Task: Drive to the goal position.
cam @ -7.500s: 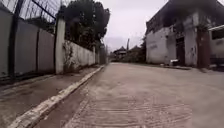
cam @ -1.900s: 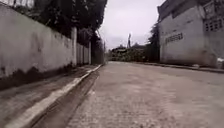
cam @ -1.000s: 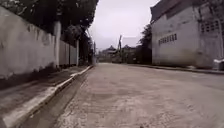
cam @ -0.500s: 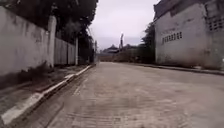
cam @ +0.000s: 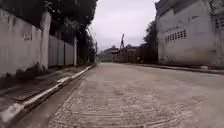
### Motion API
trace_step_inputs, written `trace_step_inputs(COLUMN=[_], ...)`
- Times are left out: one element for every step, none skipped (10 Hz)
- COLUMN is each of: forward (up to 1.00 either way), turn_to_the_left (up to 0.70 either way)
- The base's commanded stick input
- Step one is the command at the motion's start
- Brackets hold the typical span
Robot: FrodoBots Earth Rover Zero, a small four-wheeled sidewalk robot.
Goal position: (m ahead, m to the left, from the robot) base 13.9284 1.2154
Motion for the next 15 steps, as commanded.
trace_step_inputs(forward=[1.0, 1.0, 1.0, 1.0, 1.0, 1.0, 1.0, 1.0, 1.0, 1.0, 1.0, 1.0, 1.0, 1.0, 1.0], turn_to_the_left=[0.0, 0.0, 0.0, 0.0, 0.0, 0.0, 0.0, 0.0, 0.0, 0.0, 0.0, 0.0, 0.0, 0.0, 0.0])
